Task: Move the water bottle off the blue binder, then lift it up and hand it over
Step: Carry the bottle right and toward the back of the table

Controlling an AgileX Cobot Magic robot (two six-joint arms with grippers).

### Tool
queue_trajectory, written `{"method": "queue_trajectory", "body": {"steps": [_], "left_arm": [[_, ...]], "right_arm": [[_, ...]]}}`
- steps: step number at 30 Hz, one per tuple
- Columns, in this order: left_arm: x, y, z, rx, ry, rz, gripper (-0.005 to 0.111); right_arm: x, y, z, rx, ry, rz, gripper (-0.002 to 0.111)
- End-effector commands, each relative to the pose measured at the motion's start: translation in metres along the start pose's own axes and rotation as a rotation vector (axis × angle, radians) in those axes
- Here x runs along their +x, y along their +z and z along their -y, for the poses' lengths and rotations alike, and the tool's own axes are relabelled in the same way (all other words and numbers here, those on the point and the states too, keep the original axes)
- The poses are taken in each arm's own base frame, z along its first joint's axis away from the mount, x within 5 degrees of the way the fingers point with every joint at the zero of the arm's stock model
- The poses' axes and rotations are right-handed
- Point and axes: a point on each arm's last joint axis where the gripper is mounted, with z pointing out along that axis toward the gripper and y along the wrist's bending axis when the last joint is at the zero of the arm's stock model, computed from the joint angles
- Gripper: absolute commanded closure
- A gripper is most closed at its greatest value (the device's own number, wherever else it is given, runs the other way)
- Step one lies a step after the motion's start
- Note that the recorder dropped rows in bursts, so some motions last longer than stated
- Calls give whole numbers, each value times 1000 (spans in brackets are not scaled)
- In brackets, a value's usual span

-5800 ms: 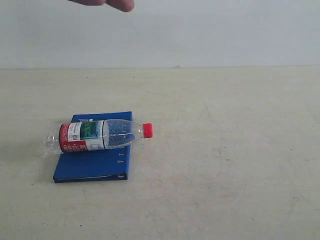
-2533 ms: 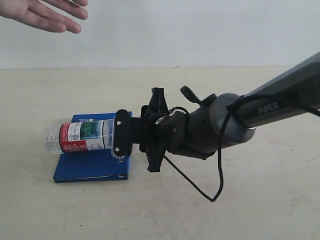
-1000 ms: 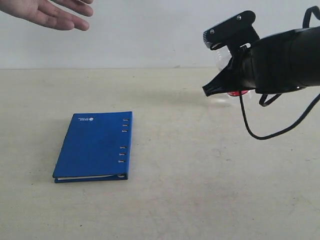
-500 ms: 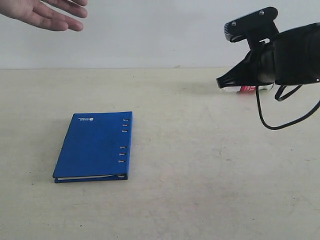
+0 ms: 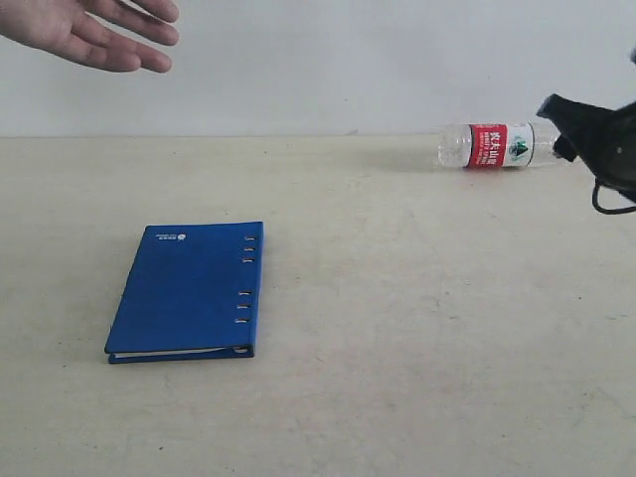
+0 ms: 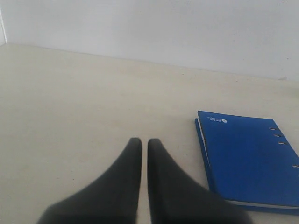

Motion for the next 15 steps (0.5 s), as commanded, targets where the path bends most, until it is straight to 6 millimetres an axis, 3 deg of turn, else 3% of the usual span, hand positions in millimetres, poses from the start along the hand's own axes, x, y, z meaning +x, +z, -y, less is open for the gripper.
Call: {"method": "queue_trajectory", "body": {"steps": [1, 4, 8, 13, 15], "left_arm": [[1, 0, 0, -2, 7, 3, 102], [1, 0, 0, -2, 7, 3, 102], [1, 0, 0, -2, 7, 3, 102], [1, 0, 0, -2, 7, 3, 102], [1, 0, 0, -2, 7, 3, 102]], "right_arm": [[10, 0, 32, 10, 303, -78, 53], [14, 0, 46, 41, 360, -90, 53], [10, 5, 50, -23, 385, -134, 53], [6, 42, 56, -209, 462, -290, 53], [7, 62, 63, -203, 497, -313, 53]]}}
